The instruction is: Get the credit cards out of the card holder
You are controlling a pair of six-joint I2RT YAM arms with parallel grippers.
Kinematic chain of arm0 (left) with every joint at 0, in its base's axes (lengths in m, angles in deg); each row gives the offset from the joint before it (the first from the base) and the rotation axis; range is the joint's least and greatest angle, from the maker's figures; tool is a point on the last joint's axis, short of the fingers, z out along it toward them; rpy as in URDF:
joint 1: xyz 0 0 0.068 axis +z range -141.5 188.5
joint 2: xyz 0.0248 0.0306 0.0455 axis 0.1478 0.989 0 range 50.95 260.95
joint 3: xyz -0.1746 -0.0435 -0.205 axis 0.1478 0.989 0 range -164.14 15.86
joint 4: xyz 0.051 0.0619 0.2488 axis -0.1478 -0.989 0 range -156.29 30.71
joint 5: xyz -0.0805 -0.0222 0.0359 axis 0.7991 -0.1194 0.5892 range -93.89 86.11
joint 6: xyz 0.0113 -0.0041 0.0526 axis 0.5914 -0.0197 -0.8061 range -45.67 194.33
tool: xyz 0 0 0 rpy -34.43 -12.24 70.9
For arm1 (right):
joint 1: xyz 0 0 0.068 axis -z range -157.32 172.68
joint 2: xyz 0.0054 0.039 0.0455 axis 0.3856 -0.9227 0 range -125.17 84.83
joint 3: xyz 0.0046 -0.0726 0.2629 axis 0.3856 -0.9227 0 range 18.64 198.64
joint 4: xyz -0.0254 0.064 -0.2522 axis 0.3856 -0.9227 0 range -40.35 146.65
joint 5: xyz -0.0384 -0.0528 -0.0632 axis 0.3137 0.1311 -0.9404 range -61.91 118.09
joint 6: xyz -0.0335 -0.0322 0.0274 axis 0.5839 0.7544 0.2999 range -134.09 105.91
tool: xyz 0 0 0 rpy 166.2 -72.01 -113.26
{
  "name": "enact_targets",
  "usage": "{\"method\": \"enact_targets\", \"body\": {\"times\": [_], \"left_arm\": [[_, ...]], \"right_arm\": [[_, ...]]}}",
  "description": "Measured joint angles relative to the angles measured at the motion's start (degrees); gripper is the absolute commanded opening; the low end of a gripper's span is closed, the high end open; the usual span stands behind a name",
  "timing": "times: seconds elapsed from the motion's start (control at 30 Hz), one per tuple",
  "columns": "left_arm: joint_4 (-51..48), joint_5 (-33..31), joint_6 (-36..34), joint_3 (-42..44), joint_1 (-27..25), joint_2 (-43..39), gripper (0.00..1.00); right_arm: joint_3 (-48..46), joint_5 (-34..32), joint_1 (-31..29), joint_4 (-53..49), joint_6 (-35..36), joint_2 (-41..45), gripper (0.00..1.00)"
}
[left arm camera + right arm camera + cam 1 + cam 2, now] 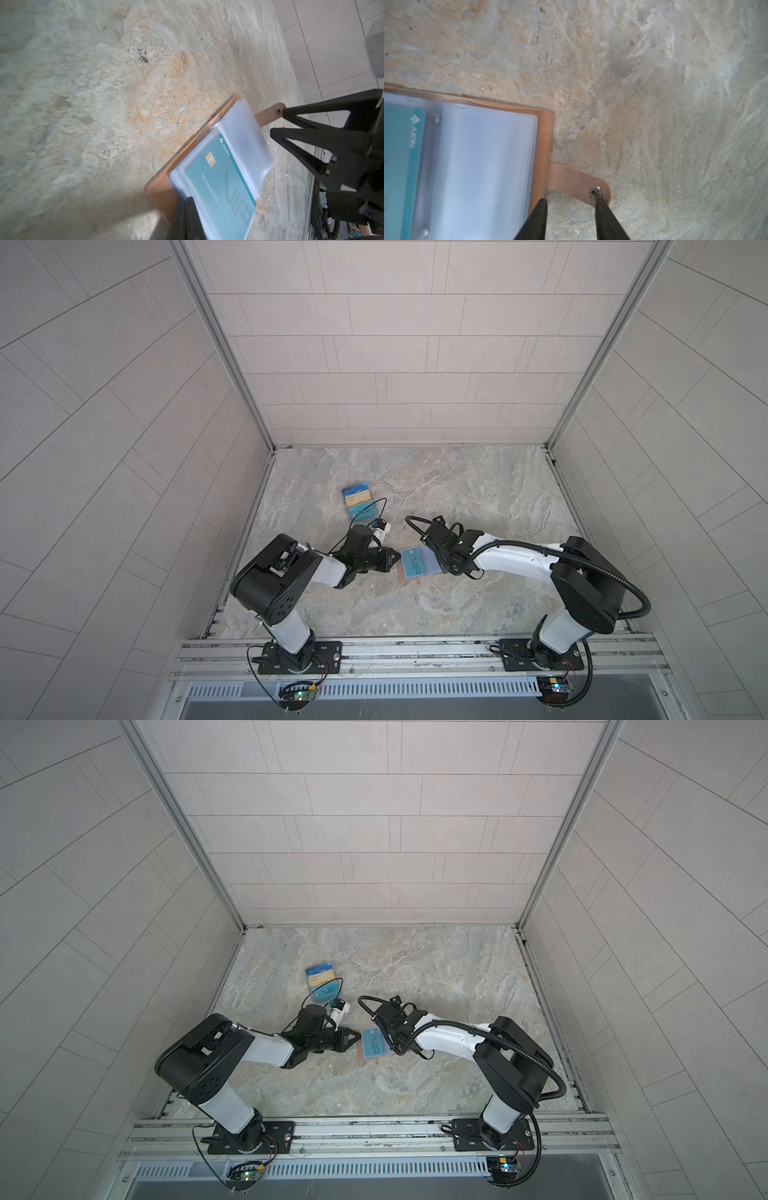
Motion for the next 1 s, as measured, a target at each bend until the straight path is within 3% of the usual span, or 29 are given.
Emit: {"method": "enact_targets", "body": {"times": [0.2, 0.4, 0.63, 1.0], "left_arm": [[-0.42, 0.11, -0.02, -0.24, 0.00, -0.02, 0.00], [-0.63, 0.31, -0.04, -0.28, 0.00, -0.07, 0.00], [-0.70, 0.83, -0.26, -0.28, 0.00, -0.11, 0.00], [-1.03, 1.09, -0.57, -0.44, 0.04, -0.13, 0.00]], "right_arm": [[-0.15, 3.04, 0.85, -1.07, 1.36, 3.96, 0.38], [-0.26, 19.17, 3.17, 3.28, 2.82, 6.51, 0.34], [-0.70, 37.42, 6.34, 11.74, 1.57, 2.58, 0.31], [-2.51, 49.11, 9.53, 19.93, -2.34, -5.35, 0.29]]}}
